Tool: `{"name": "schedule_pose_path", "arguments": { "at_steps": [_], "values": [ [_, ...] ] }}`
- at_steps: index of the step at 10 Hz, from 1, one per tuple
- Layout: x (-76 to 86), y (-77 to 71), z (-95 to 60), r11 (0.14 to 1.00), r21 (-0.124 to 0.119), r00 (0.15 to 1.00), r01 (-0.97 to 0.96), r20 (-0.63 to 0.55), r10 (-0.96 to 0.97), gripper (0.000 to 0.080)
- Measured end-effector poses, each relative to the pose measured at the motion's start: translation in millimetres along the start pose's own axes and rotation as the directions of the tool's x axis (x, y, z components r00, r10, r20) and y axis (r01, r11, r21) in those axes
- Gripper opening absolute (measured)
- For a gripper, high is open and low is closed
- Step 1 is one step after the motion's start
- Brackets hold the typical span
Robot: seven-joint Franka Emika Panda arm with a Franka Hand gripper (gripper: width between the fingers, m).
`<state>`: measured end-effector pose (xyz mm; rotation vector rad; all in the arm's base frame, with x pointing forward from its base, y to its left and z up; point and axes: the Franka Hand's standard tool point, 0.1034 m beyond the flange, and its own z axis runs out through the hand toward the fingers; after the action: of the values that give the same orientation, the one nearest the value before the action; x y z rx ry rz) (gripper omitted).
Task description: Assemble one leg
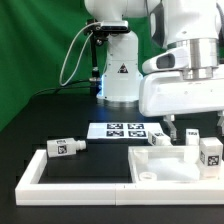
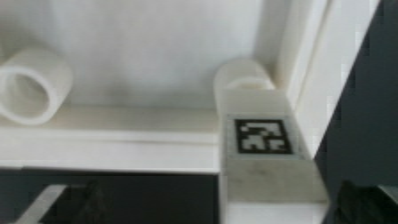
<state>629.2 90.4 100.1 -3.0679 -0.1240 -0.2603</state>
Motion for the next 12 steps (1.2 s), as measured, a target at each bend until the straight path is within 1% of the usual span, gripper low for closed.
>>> {"name": "schedule_pose_path", "arguments": {
  "at_steps": [1, 2, 3, 4, 5, 6, 7, 9, 10, 11, 12],
  "values": [
    [6.0, -0.9, 0.9, 1.000, 0.007, 0.997, -0.021, 0.073, 0.020, 0.0649],
    [13.9, -5.5, 4.0, 0.999, 0.011, 0.990, -0.051, 0.130, 0.049, 0.0649],
    [17.1, -10.3, 9.7, 0.998, 0.011, 0.982, -0.059, 0.179, 0.056, 0.0649],
    [16.8, -13.1, 13.0, 0.998, 0.013, 0.966, -0.059, 0.252, 0.054, 0.0649],
    [24.0, -13.2, 15.4, 0.998, 0.013, 0.964, -0.058, 0.261, 0.053, 0.0649],
    [24.1, -14.6, 20.6, 0.998, 0.013, 0.969, -0.054, 0.243, 0.050, 0.0649],
    [19.1, -14.5, 24.9, 0.999, 0.011, 0.970, -0.053, 0.239, 0.048, 0.0649],
    [12.3, -16.9, 26.4, 0.999, 0.010, 0.970, -0.050, 0.238, 0.046, 0.0649],
    [12.1, -15.9, 27.1, 0.999, 0.010, 0.970, -0.051, 0.238, 0.048, 0.0616],
    [12.0, -15.7, 27.2, 0.999, 0.010, 0.970, -0.052, 0.239, 0.048, 0.0480],
    [12.0, -15.8, 27.4, 0.998, 0.008, 0.969, -0.061, 0.239, 0.057, 0.0480]
  ]
}}
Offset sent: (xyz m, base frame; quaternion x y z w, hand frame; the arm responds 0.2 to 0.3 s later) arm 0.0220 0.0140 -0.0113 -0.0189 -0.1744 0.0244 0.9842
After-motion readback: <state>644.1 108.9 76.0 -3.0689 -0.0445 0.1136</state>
